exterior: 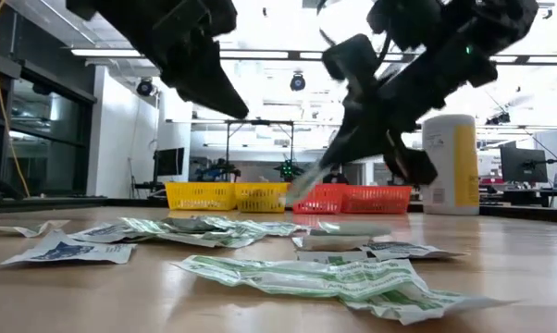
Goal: Pick & Place First Aid Supplies
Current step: Put the green pad into the right orange bin
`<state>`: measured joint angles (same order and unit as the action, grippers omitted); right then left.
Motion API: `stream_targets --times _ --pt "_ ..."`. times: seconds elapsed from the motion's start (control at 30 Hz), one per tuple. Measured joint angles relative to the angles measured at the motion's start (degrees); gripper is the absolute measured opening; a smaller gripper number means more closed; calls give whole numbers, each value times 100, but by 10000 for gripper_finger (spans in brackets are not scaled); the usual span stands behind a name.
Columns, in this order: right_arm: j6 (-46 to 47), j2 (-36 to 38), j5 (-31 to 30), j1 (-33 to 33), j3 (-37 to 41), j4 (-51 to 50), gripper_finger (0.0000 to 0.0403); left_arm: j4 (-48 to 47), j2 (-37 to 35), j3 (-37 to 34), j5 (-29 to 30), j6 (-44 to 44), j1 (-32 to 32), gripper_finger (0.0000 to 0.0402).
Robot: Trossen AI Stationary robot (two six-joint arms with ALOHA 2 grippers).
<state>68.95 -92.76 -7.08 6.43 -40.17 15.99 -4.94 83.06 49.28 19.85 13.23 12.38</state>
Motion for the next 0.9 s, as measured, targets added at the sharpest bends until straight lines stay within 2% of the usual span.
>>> stream_targets --times 0.23,0.5,0.67,0.9 --pt "-966 1271 -428 -622 -12 -947 0 -318 -552 2 798 2 -2 90" --pt "-2127 2368 -1021 -1429 -17 -1839 0 -311 -635 11 825 69 -2 90" --pt "-1855 2565 -1693 -1936 -17 -2364 0 -328 -637 12 1044 263 -2 90" --pt "-1652 2386 -2218 -2466 -17 -2146 0 -346 -637 13 1416 519 -2 90"
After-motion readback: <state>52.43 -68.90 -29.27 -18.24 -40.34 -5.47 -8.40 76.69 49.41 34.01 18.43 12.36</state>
